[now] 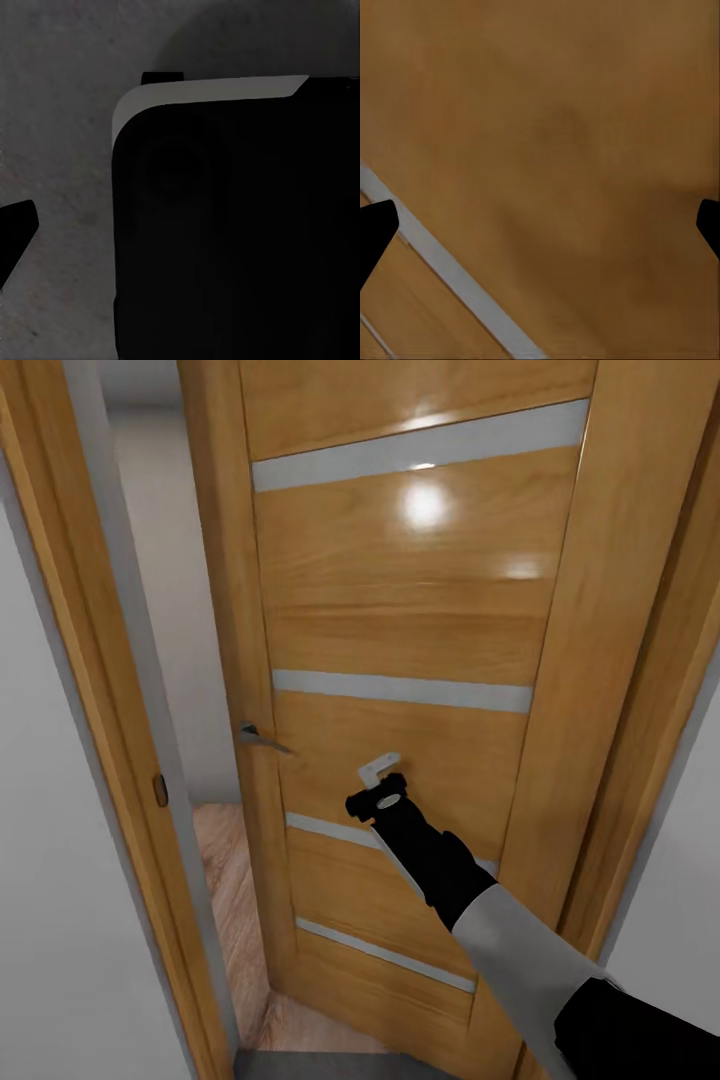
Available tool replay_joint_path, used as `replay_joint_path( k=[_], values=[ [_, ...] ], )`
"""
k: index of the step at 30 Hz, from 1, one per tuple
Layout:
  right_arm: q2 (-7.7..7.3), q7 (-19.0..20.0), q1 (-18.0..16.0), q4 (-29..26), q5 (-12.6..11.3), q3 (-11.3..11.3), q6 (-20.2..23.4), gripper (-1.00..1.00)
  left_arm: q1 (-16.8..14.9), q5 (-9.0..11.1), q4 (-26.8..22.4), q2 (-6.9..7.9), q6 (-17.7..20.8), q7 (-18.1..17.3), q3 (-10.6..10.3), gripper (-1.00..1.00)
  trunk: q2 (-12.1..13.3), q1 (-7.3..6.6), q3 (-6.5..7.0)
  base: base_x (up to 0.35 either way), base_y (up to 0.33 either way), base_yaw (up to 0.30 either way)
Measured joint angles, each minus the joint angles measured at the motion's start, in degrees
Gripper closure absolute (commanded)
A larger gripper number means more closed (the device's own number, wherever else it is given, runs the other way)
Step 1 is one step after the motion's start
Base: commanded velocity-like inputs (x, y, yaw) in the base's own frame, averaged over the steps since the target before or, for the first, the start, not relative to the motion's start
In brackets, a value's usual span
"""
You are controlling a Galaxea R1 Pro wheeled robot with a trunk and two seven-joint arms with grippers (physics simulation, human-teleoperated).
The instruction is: Move the two storage containers from the living room to the garage. In the garage, place one container on the floor and stack the other container on top of it (either order is fine).
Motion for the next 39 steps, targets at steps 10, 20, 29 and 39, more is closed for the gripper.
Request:
replay_joint_path(
  k=[10, 20, 29, 39],
  values=[
    [0.0, 0.0, 0.0, 2.8, -0.4, 0.1, 0.4, -1.0, 0.0, 0.0, 0.0, -0.05, 0.0, 0.0, 0.0, -1.0, 0.0, 0.0, 0.01, 0.004, 0.0, 0.0],
    [0.0, -0.4, -5.7, 13.2, -2.7, -0.6, -1.2, -1.0, 0.0, 0.0, 0.0, -0.05, 0.0, 0.0, 0.1, -1.0, 0.0, 0.01, 0.0, 0.0, 0.0, 0.0],
    [0.0, -0.5, -6.7, 14.9, -4.9, -0.6, -2.0, -1.0, 0.0, 0.0, 0.0, -0.05, 0.0, 0.0, 0.1, -1.0, 0.0, 0.0, 0.0, 0.0, 0.0, 0.0],
    [0.0, -0.6, -11.8, 21.8, -7.0, -0.8, -3.8, -1.0, 0.0, 0.3, 0.0, -0.05, 0.0, 0.0, 0.1, -1.0, 0.0, 0.0, -0.01, 0.0, 0.0, 0.0]
  ],
)
